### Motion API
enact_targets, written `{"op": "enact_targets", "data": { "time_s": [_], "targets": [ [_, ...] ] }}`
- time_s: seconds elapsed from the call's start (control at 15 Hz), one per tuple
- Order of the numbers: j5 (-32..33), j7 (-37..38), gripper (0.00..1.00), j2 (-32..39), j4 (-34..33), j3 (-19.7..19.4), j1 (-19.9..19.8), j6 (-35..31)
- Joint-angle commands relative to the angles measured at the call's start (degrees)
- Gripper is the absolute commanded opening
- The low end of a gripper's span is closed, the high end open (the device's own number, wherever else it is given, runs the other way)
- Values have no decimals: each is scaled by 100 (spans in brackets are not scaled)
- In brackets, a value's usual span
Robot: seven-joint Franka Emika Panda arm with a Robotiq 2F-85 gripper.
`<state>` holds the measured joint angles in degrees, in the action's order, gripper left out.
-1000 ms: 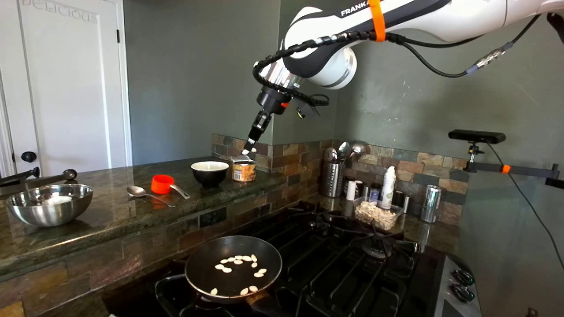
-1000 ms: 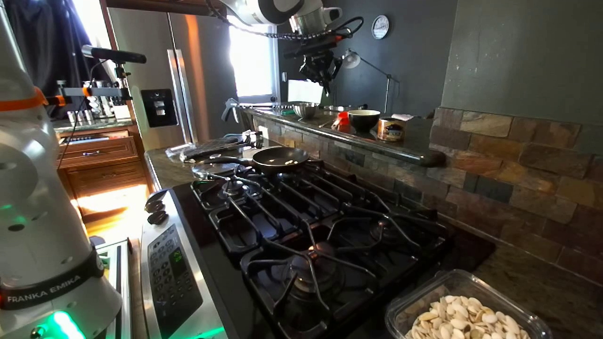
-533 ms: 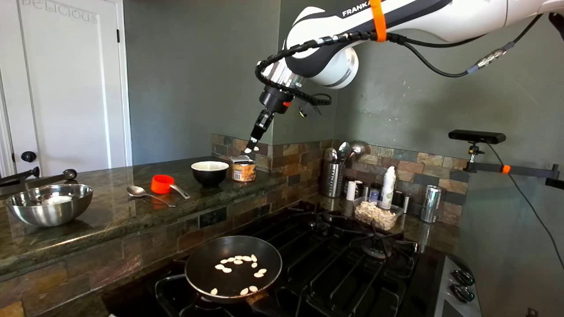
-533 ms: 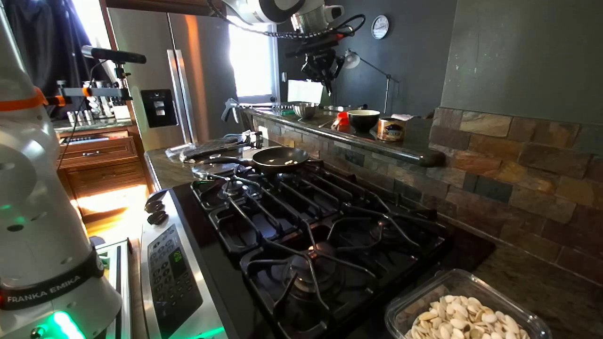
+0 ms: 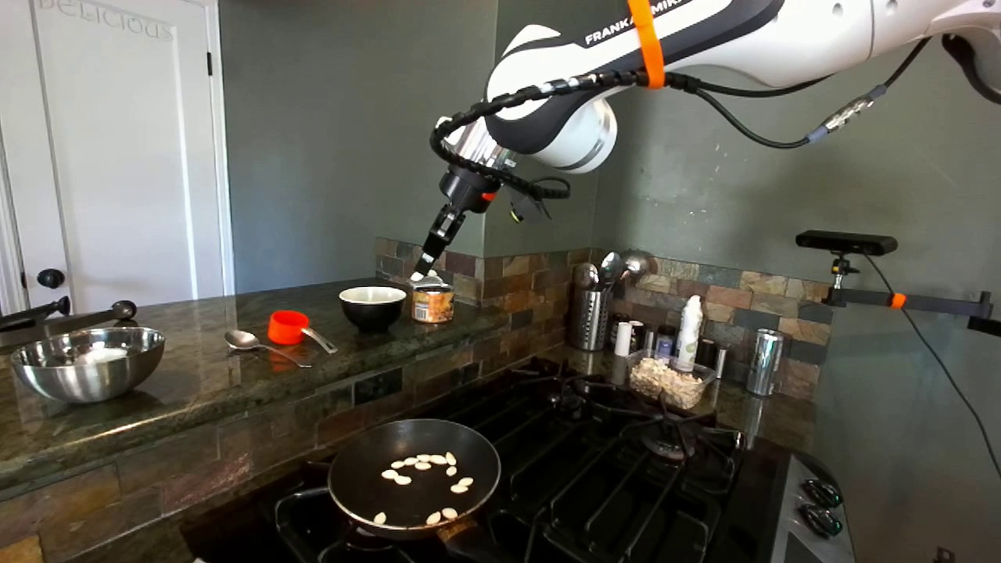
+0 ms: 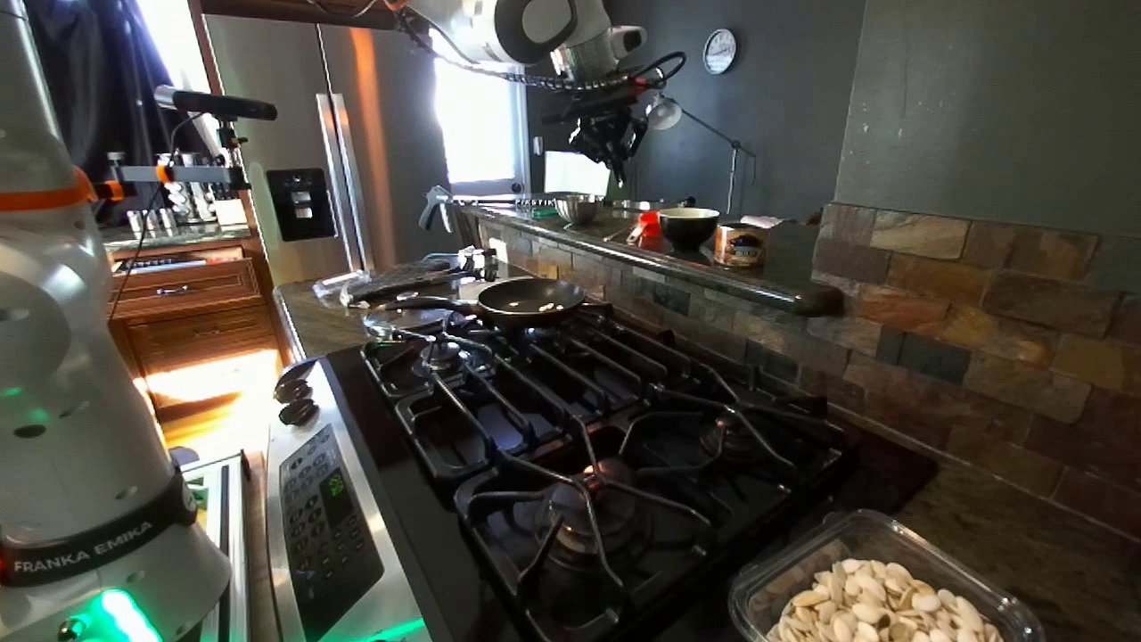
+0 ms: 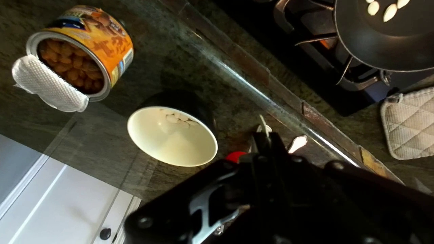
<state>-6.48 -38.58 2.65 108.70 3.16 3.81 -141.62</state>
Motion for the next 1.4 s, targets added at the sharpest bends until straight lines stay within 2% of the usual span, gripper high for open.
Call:
{"op": "enact_targets", "data": {
  "time_s": [0.0, 0.73, 1.33],
  "targets": [
    [-166, -171, 1, 517, -466, 139, -17, -103],
    [196, -383, 1, 2005, -2259, 530, -65, 290],
    [791, -305, 1, 2782, -3117, 604, 79, 477]
  ]
}}
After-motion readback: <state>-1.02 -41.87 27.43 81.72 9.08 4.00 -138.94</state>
